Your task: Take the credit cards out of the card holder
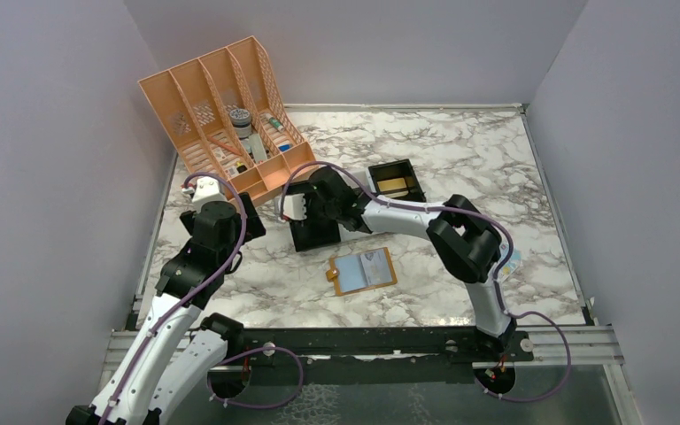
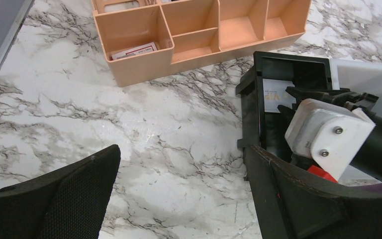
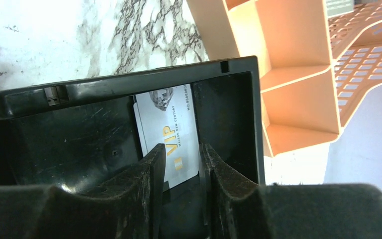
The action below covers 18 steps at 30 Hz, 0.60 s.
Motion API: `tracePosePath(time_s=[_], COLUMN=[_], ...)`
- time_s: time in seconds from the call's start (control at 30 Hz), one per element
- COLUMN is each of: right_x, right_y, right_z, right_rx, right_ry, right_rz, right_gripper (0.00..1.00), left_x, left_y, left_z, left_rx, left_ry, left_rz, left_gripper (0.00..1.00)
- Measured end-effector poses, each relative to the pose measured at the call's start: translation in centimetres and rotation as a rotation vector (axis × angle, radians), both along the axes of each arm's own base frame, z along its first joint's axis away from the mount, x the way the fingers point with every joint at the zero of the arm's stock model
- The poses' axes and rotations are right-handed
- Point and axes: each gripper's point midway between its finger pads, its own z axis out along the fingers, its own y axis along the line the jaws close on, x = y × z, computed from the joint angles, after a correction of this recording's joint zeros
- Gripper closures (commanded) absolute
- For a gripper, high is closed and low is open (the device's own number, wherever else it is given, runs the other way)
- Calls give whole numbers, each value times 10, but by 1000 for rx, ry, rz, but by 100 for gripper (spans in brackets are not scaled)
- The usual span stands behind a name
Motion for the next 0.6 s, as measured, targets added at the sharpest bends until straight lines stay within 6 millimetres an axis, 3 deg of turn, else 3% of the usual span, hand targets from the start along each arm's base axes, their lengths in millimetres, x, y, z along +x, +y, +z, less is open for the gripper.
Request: tracePosePath(time_s=[0.2,0.3,0.43,0.6], right_x=[-3,-10,-15,-8], right_y=[-3,-16,-50,-103], right_z=[20,39,83,130], right_rx=[92,205,419,651], right_ry=[16,31,12,5], right_rz=[-41,-105,-279,-562], right_gripper=[63,47,21,19], left_x=[1,1,2,3], left_y=[0,-1,-4,-10], left_z=[-1,-2,-5,-14], left_rx=[2,3,3,-2], left_ry=[5,9,25,56], left_rz=[0,-1,-19,-48], left_gripper=[1,1,1,1])
